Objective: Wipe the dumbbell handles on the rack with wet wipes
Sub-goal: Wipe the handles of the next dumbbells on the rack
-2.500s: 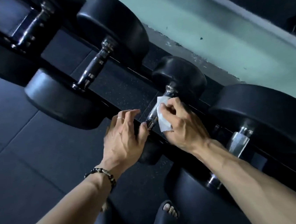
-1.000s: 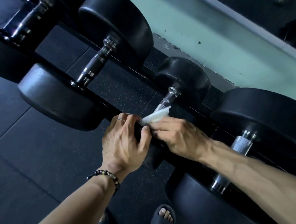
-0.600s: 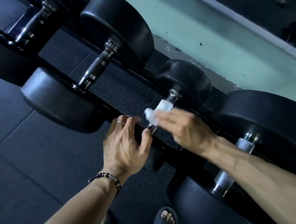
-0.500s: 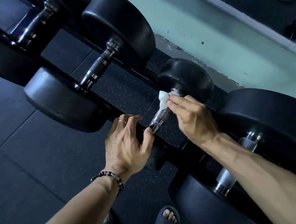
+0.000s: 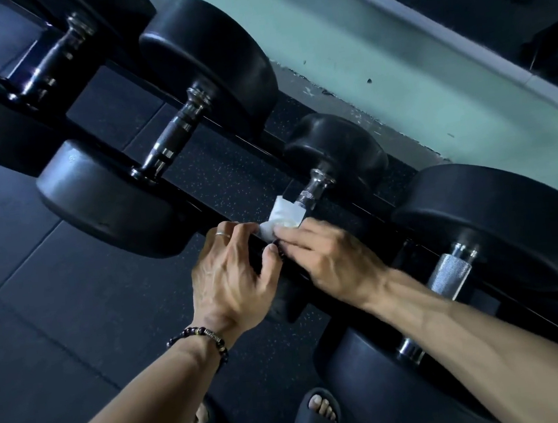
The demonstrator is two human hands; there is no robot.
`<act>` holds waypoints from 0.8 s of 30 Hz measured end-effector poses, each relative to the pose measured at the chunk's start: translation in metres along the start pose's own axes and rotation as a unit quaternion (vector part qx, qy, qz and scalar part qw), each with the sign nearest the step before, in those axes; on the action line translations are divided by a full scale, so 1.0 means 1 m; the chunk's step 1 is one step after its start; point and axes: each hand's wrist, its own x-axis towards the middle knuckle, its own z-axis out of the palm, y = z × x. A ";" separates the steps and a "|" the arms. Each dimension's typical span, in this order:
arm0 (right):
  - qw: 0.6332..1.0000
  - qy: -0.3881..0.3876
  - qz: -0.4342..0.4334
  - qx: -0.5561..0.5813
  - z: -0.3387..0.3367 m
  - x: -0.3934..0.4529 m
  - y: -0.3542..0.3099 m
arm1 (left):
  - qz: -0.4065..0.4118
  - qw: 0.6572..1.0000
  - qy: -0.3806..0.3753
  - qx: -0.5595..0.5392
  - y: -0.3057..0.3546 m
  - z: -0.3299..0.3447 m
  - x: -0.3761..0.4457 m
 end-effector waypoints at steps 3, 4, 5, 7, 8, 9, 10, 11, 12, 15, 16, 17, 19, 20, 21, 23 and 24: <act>0.997 0.061 0.027 -0.025 -0.014 0.006 0.016 | 0.003 1.000 -0.006 0.010 0.000 0.000 0.001; 0.993 0.091 0.067 -0.044 -0.017 0.009 0.021 | 0.003 1.000 -0.011 0.012 -0.001 0.000 0.001; 0.986 0.116 0.106 -0.057 -0.018 0.011 0.025 | 0.003 1.000 -0.014 0.013 -0.001 0.000 0.001; 0.980 0.128 0.136 -0.064 -0.010 0.009 0.018 | 0.003 1.000 -0.015 0.013 -0.001 0.000 0.001; 0.986 0.104 0.115 -0.053 -0.004 0.004 0.011 | 0.002 1.000 -0.015 0.012 -0.001 0.000 0.001; 0.995 0.065 0.067 -0.038 0.000 -0.002 0.002 | 0.003 1.000 -0.015 0.011 0.000 0.000 0.001; 0.999 0.024 0.014 -0.028 0.000 -0.007 -0.004 | 0.004 1.000 -0.014 0.011 0.000 -0.001 0.001; 0.999 -0.001 -0.029 -0.027 -0.003 -0.010 -0.005 | 0.005 1.000 -0.012 0.012 0.000 -0.001 0.001; 0.998 -0.001 -0.050 -0.032 -0.007 -0.010 -0.001 | 0.006 1.000 -0.011 0.013 0.000 -0.001 0.001; 0.994 0.091 0.031 -0.048 -0.018 0.006 0.019 | 0.004 1.000 -0.022 0.017 -0.002 0.000 0.001; 0.989 0.121 0.070 -0.050 -0.017 0.010 0.023 | 0.003 1.000 -0.021 0.017 -0.002 0.000 0.001; 0.986 0.132 0.086 -0.055 -0.013 0.012 0.021 | 0.002 1.000 -0.021 0.014 -0.001 0.000 0.002; 0.997 0.066 0.031 -0.038 -0.001 0.005 0.006 | 0.003 1.000 -0.019 0.011 0.000 0.000 0.001; 0.999 0.020 -0.021 -0.021 0.001 0.000 -0.003 | 0.005 1.000 -0.017 0.011 0.000 -0.001 0.001; 0.998 -0.016 -0.063 -0.012 -0.001 -0.005 -0.007 | 0.006 1.000 -0.016 0.010 0.000 -0.001 0.001; 0.993 -0.032 -0.110 -0.022 -0.012 0.000 0.003 | 0.004 1.000 -0.018 0.011 0.000 -0.002 0.001; 0.994 -0.014 -0.101 -0.031 -0.016 0.004 0.011 | 0.003 1.000 -0.020 0.012 -0.001 -0.002 0.001</act>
